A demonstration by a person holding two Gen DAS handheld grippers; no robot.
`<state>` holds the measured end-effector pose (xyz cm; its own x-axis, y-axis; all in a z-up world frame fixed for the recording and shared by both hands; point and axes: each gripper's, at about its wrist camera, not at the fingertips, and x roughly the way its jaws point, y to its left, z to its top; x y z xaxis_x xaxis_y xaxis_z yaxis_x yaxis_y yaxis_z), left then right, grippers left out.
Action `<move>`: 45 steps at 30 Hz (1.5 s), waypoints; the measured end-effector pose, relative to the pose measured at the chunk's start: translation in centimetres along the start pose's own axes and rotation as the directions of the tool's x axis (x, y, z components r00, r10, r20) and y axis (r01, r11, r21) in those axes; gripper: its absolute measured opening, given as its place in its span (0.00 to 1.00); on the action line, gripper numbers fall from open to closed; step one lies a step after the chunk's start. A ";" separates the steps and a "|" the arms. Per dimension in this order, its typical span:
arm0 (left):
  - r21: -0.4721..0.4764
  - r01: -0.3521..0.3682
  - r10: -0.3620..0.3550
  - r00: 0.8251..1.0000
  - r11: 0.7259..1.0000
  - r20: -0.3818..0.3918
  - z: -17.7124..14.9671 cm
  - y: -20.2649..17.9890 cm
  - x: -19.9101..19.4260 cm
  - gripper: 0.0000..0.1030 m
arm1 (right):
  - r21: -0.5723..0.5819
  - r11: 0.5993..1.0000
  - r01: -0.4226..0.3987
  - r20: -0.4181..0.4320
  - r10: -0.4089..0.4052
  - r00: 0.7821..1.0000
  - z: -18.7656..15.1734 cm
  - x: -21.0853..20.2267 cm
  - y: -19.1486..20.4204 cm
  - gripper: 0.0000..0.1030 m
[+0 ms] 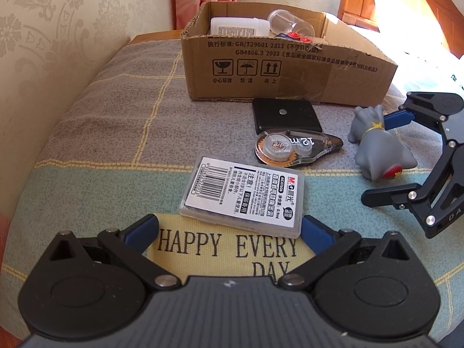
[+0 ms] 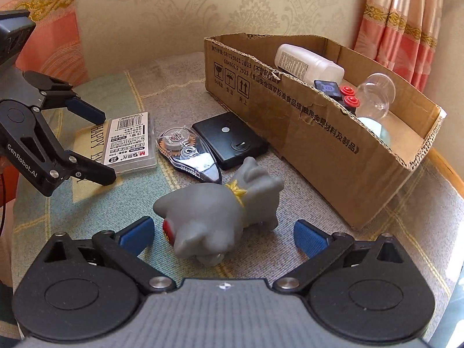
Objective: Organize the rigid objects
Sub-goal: 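Move the left tool to the white card case while the right tool approaches the grey toy, then close the left tool on the white card case while the right tool grasps the grey toy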
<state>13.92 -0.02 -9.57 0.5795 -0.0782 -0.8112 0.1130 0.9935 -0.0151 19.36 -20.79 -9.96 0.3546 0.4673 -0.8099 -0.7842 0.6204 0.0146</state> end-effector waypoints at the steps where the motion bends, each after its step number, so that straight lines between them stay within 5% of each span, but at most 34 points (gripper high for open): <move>1: -0.001 -0.001 0.001 1.000 1.000 0.003 0.0 0.0 0.0 1.00 | -0.012 1.000 -0.010 -0.006 0.010 1.000 0.3 0.3 0.0 1.00; 15: 0.030 0.021 -0.022 0.999 0.999 0.028 -0.2 0.2 0.0 1.00 | -0.070 0.996 -0.063 -0.101 0.055 0.993 0.3 -0.6 4.0 1.00; 30: 0.091 0.061 -0.068 0.995 0.994 0.077 0.5 -0.3 1.0 1.00 | 0.071 0.996 0.058 -0.011 -0.058 0.998 -2.4 -2.6 6.4 1.00; 45: 0.001 -0.004 0.004 0.998 1.000 0.068 0.9 0.2 1.0 1.00 | 0.128 0.986 0.111 0.004 -0.112 0.994 -2.4 -2.5 6.9 1.00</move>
<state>15.22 0.04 -9.90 0.6335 -0.0796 -0.7696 0.1116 0.9937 -0.0109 11.79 -19.17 -9.24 0.4420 0.3971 -0.8043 -0.6682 0.7440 0.0001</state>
